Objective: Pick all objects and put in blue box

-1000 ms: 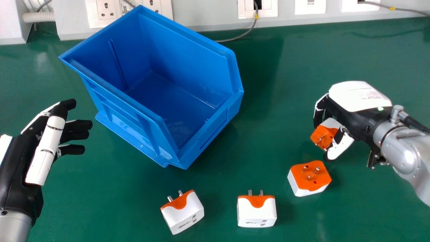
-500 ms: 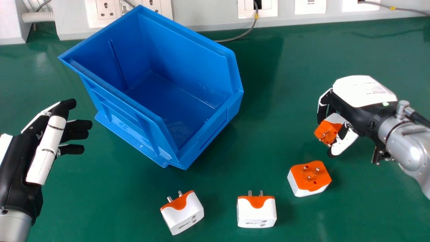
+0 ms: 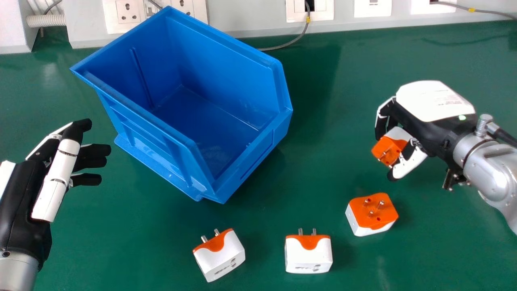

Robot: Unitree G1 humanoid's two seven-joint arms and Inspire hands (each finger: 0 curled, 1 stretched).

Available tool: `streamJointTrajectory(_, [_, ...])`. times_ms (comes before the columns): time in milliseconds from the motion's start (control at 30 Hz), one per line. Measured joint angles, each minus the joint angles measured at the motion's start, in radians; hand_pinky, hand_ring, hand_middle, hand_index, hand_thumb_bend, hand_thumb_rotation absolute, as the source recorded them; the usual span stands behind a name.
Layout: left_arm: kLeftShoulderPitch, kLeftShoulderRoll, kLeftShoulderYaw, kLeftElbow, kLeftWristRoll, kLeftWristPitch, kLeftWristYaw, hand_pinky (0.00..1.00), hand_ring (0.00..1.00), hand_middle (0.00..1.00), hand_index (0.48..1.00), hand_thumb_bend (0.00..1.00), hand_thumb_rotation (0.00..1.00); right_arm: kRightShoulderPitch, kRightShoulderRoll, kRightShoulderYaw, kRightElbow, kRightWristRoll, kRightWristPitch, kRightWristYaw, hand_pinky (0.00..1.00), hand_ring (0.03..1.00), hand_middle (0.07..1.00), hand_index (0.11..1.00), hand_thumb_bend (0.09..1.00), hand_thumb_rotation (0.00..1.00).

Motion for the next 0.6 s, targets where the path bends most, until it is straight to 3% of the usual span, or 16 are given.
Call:
streamJointTrajectory(233, [-0.008, 0.002, 0.000, 0.002, 0.000, 0.000, -0.001, 0.64, 0.71, 0.69, 0.827, 0.50, 0.92, 0.001, 0.000, -0.030, -0.065, 0.015, 0.002, 0.014, 0.34, 0.437, 0.524, 0.448, 0.494, 0.00])
streamJointTrajectory(600, [-0.020, 0.003, 0.000, 0.031, 0.000, -0.001, -0.005, 0.64, 0.71, 0.69, 0.827, 0.50, 0.92, 0.035, 0.001, -0.064, -0.226, 0.041, 0.015, 0.061, 0.35, 0.438, 0.525, 0.466, 0.495, 0.00])
